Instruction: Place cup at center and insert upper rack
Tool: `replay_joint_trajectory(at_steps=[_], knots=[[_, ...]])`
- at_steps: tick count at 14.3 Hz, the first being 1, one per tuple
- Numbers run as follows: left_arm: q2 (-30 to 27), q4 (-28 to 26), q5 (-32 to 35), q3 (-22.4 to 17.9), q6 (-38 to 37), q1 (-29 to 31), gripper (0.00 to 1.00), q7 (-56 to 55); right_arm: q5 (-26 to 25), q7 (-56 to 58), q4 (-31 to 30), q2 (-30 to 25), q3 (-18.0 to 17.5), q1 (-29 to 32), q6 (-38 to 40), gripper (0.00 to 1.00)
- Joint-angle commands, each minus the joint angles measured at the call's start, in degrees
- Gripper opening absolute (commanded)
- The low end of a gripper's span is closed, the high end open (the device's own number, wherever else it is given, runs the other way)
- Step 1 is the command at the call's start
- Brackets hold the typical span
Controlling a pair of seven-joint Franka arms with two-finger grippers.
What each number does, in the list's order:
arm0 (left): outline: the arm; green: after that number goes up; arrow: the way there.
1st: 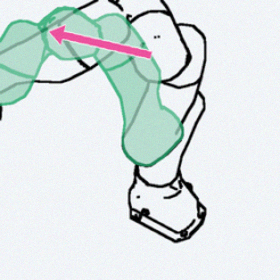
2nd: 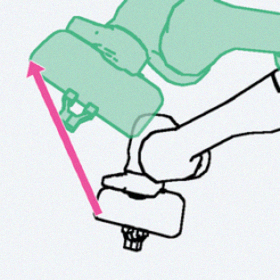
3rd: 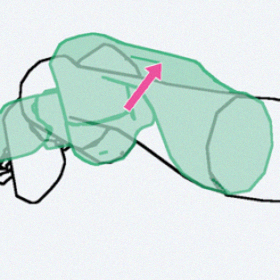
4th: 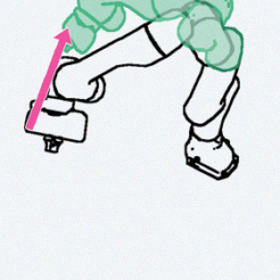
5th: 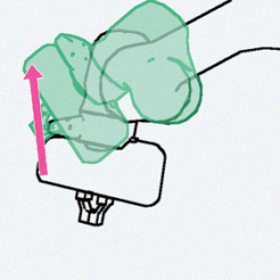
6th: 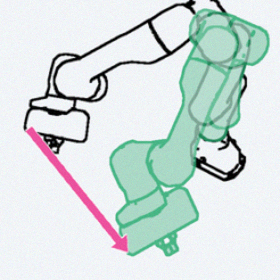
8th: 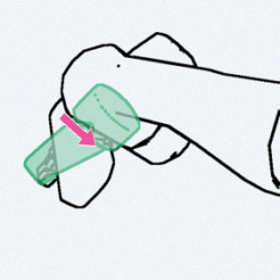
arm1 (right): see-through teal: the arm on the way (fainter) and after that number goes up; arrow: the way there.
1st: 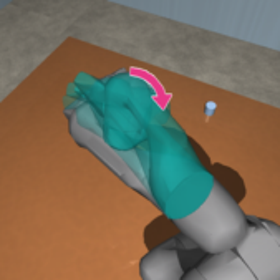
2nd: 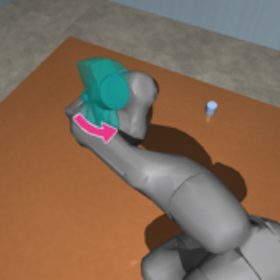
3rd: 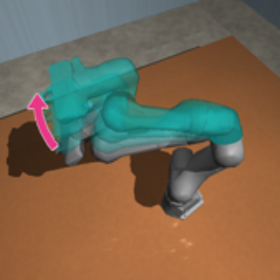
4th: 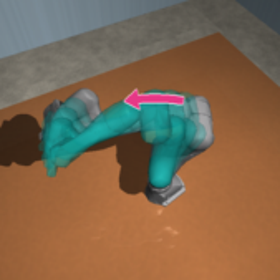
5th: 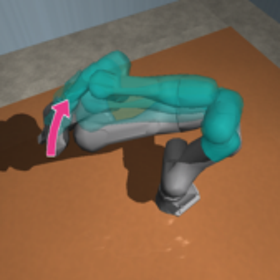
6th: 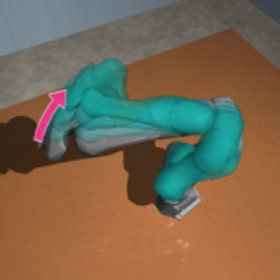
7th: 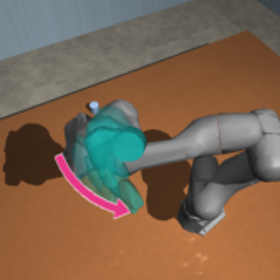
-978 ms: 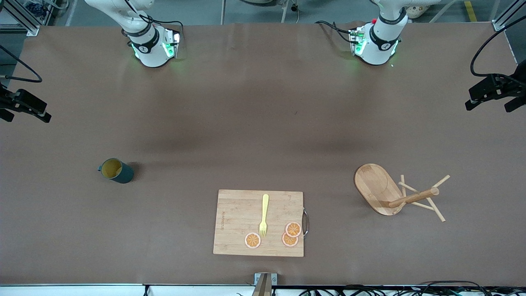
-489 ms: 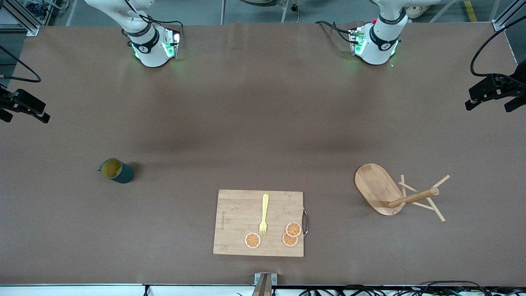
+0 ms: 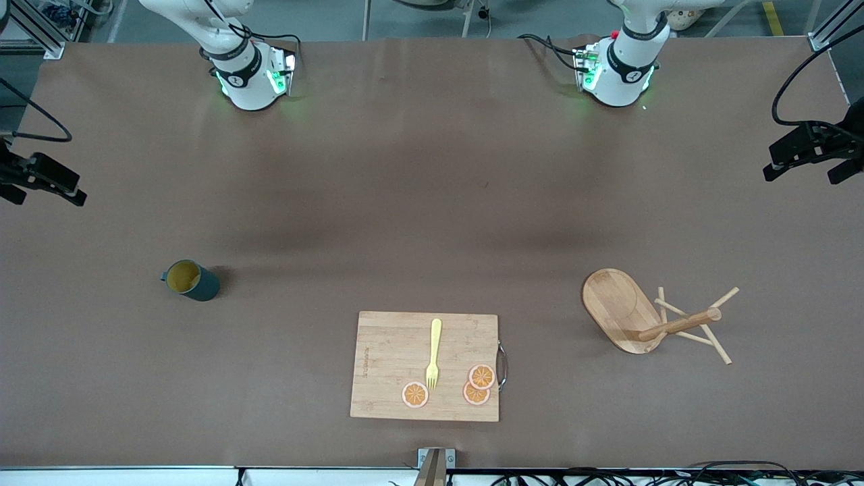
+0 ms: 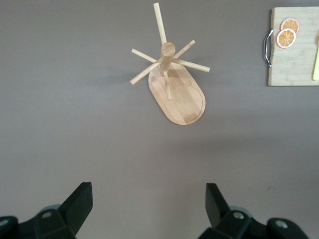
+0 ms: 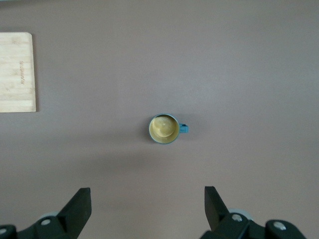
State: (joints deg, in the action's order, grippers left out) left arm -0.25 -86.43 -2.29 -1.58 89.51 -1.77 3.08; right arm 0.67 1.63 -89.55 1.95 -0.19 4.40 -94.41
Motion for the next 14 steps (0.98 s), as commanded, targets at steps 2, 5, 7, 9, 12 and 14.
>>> replay_joint_trajectory(at_steps=[2, 5, 7, 9, 12, 14], knots=[[-0.37, 0.20, -0.34, 0.26, -0.65, -0.34, 1.00, 0.97, -0.41, 0.13, 0.52, 5.68, -0.43, 0.44, -0.77, 1.00], [-0.37, 0.38, -0.34, 0.87, -0.65, -0.34, 1.00, 0.88, -1.11, 0.48, 0.60, 11.38, -0.34, 0.35, -3.93, 1.00], [-0.46, 0.38, -0.34, 1.05, -0.65, -0.34, 1.00, 0.97, -1.28, 0.04, 0.78, 15.33, -0.34, 0.53, -4.82, 1.00], [-0.46, 0.47, -0.34, 1.05, -0.65, -0.34, 1.00, 0.97, -1.37, 0.39, 2.97, 18.95, -0.34, 0.27, -5.87, 1.00], [-0.46, 0.38, -0.43, 1.14, -0.65, -0.34, 1.00, 0.97, -1.11, 0.30, 2.45, 21.85, -0.34, 0.35, -5.88, 1.00], [-0.46, 0.38, -0.43, 1.14, -0.65, -0.34, 1.00, 0.88, -0.85, 0.13, 1.49, 24.05, -0.43, -0.09, -5.96, 1.00]])
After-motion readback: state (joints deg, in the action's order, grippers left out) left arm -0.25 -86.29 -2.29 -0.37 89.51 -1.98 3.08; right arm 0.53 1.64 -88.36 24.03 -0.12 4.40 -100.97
